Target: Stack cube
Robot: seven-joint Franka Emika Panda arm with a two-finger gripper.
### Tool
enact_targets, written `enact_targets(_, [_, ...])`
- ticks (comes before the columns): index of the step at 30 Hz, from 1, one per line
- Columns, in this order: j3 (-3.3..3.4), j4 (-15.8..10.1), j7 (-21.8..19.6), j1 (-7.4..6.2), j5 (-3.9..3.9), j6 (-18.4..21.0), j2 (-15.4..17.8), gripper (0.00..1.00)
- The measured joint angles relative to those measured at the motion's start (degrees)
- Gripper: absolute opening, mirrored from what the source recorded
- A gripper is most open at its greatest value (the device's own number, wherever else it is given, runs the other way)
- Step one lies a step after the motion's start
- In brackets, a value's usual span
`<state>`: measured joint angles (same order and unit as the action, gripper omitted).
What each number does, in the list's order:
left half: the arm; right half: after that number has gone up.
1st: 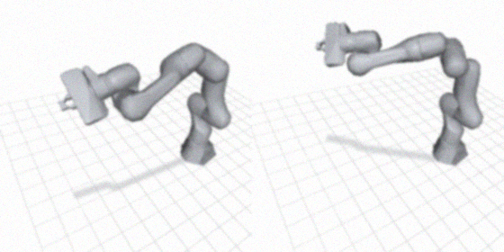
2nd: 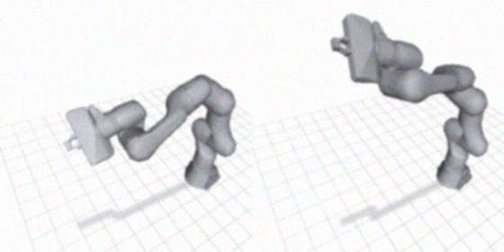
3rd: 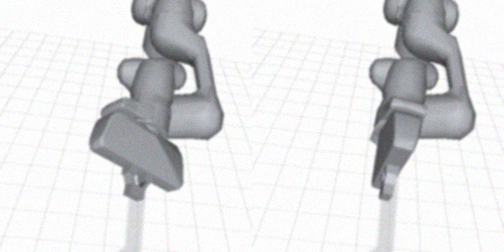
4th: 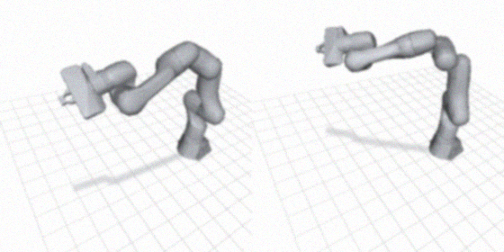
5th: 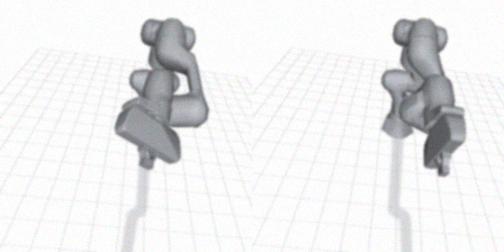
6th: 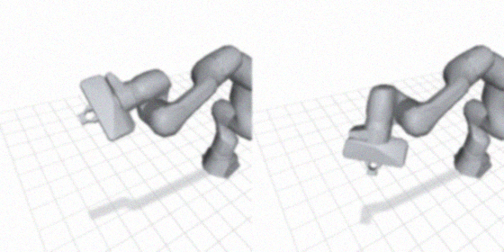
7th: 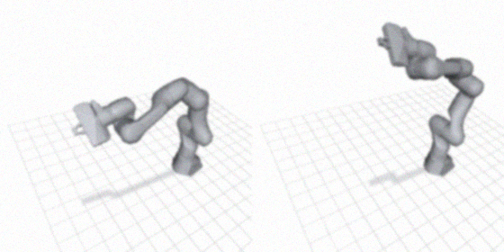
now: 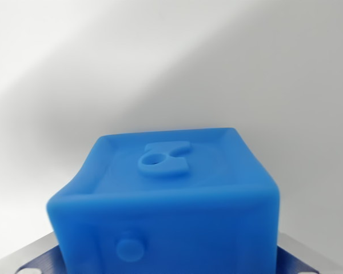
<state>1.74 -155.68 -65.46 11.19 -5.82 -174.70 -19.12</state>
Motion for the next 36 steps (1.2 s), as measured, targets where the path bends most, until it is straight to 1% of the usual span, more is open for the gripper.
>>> enact_targets(2, [0.14,-0.17,-0.02,-0.13,0.0,0.44,0.63,0.0])
enact_targets(8, [0.91,-0.7,-0.16,-0.89,0.11,2.21,2.99,0.0])
enact_targets(11, [1.5,-1.09,-0.35,-1.41,0.38,3.47,4.59,0.0])
enact_targets(17, [2.57,-1.83,-1.0,-2.25,1.3,5.96,7.96,0.0])
enact_targets(21, [3.27,-2.21,-1.78,-2.68,2.37,8.08,10.52,0.0])
enact_targets(24, [3.61,-2.54,-2.38,-2.79,3.25,9.79,12.72,0.0])
enact_targets(28, [3.59,-2.74,-2.47,-3.01,3.74,10.53,13.84,0.0])
enact_targets(36, [2.77,-2.87,-2.4,-4.47,4.22,10.76,13.87,0.0])
